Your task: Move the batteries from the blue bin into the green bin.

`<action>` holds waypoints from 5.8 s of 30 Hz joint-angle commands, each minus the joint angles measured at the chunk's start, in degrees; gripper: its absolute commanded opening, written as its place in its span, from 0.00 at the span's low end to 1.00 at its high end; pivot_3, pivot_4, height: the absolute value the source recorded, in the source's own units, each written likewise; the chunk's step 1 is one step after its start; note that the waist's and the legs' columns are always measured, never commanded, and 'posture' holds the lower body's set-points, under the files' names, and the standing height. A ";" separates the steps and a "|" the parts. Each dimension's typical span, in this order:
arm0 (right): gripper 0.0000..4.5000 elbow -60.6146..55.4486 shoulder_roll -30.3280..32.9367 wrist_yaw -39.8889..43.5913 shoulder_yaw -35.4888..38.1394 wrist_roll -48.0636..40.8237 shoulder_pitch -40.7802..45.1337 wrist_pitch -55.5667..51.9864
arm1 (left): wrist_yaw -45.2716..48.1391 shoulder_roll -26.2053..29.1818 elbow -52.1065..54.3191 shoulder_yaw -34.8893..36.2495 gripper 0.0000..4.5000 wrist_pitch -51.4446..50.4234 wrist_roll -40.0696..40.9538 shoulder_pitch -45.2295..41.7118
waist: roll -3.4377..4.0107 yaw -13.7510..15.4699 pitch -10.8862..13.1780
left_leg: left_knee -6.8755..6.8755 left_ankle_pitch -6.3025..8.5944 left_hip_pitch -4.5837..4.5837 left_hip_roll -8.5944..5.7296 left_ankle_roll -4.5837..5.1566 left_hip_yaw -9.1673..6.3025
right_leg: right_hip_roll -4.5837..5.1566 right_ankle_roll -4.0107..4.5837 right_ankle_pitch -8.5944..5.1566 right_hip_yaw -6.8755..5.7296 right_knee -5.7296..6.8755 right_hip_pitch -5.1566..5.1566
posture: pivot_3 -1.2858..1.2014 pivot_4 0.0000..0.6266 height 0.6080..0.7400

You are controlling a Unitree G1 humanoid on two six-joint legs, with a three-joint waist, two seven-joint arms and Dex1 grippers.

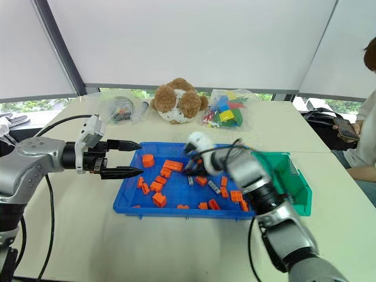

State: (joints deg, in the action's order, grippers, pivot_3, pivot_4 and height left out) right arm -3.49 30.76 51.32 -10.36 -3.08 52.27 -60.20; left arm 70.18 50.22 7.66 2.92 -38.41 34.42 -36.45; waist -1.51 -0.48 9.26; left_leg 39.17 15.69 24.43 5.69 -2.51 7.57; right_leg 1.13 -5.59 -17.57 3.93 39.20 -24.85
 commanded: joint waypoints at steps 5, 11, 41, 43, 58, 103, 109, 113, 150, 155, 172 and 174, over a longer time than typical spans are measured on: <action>0.49 -10.29 18.93 0.59 12.45 -2.73 -9.45 -3.48 | 0.83 -1.13 0.32 -0.33 1.00 1.08 0.13 -1.00 | -0.02 -0.36 -0.02 | -0.05 0.09 -0.04 0.00 0.16 -0.01 | -0.04 0.01 -0.01 0.01 -0.07 0.02 | 0.52 0.24 0.95; 0.49 -11.71 24.82 -0.95 18.52 -5.11 -20.13 -4.40 | 1.05 -3.04 -1.11 -1.87 1.00 1.81 -0.44 -2.51 | 0.01 -0.63 0.00 | -0.04 0.14 -0.08 0.01 0.26 0.01 | -0.11 0.01 0.00 0.18 -0.04 -0.01 | 0.52 0.24 0.95; 1.00 -15.79 20.67 -2.71 12.16 -20.30 -9.43 -6.87 | 1.03 -2.97 -1.54 -2.16 1.00 1.93 -0.56 -2.90 | 0.03 -0.10 0.02 | 0.02 0.14 -0.01 -0.01 0.26 -0.01 | -0.09 0.01 -0.01 0.20 -0.08 0.01 | 0.52 0.24 0.95; 1.00 -15.76 20.82 -2.97 12.10 -20.66 -9.44 -6.82 | 1.03 -2.97 -1.53 -2.16 1.00 1.93 -0.56 -2.90 | 0.03 -0.22 0.02 | 0.02 0.14 -0.01 -0.01 0.26 -0.02 | -0.09 0.00 0.00 0.19 -0.07 0.01 | 0.52 0.24 0.95; 1.00 -15.69 21.30 -3.91 11.91 -21.89 -9.47 -6.63 | 1.03 -2.97 -1.54 -2.16 1.00 1.93 -0.56 -2.90 | 0.03 -0.24 0.02 | 0.01 0.14 -0.02 0.00 0.25 -0.02 | -0.11 0.00 0.00 0.20 -0.05 0.00 | 0.52 0.24 0.95; 1.00 0.09 -3.23 -5.90 -8.25 -13.51 -4.63 8.40 | -0.40 -1.15 0.91 0.35 1.00 -0.86 1.44 -1.63 | 0.08 -0.41 0.08 | 0.01 0.04 -0.06 -0.11 0.09 -0.86 | -0.43 0.13 0.05 0.27 0.03 0.07 | 0.52 0.24 0.95; 1.00 6.71 -6.68 -8.67 -13.63 -7.72 -2.57 8.40 | -1.07 -0.26 1.91 1.21 1.00 -1.29 1.63 -0.59 | 0.07 -0.33 0.07 | 0.01 0.02 -0.03 -0.12 0.06 -0.87 | -0.41 0.13 0.05 0.27 0.02 0.08 | 0.52 0.24 0.95; 1.00 7.76 -7.60 -9.74 -14.01 -5.92 -2.18 7.00 | -1.55 0.25 2.50 1.57 1.00 -1.44 1.80 0.03 | 0.07 -0.46 0.08 | 0.01 0.01 -0.03 -0.12 0.03 -0.88 | -0.42 0.13 0.05 0.27 0.03 0.07 | 0.52 0.24 0.95; 0.01 -12.03 7.60 -14.11 5.42 -6.92 -3.13 -9.34 | -0.98 -1.13 1.13 -0.57 1.00 0.03 0.78 -0.99 | 0.08 -0.17 0.08 | -0.02 0.13 0.00 -0.13 0.24 -0.92 | -0.42 0.13 0.05 0.26 0.01 0.06 | 0.52 0.24 0.95; 0.01 -13.08 22.75 -12.26 11.61 -6.69 -12.82 -9.72 | -0.41 -2.22 -0.18 -1.77 1.00 1.26 0.20 -1.72 | 0.07 0.13 0.07 | -0.04 0.16 0.04 -0.20 0.30 -0.96 | -0.38 0.14 0.05 0.27 -0.10 0.10 | 0.52 0.24 0.95; 0.01 -13.52 27.35 -12.61 14.41 -9.11 -20.68 -8.74 | 0.34 -3.19 -1.08 -2.44 1.00 2.18 -0.48 -2.26 | 0.15 -0.12 0.09 | -0.02 0.17 -0.02 -0.26 0.31 -1.11 | -0.47 0.13 0.05 0.50 -0.09 0.09 | 0.52 0.24 0.95; 0.01 -13.51 27.41 -12.72 14.39 -9.27 -20.69 -8.73 | 0.34 -3.19 -1.09 -2.44 1.00 2.18 -0.48 -2.26 | 0.15 -0.20 0.09 | -0.02 0.17 -0.03 -0.27 0.31 -1.11 | -0.47 0.13 0.05 0.50 -0.09 0.09 | 0.52 0.24 0.95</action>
State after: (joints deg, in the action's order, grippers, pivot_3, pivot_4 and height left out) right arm -15.55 56.70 38.97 1.72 -12.20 30.81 -69.63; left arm 70.35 46.67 5.70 -0.34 -36.98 34.16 -37.80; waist -1.36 -0.68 9.35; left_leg 39.14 15.86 24.40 5.43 -2.19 6.45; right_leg 0.66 -5.45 -17.52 4.43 39.11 -24.76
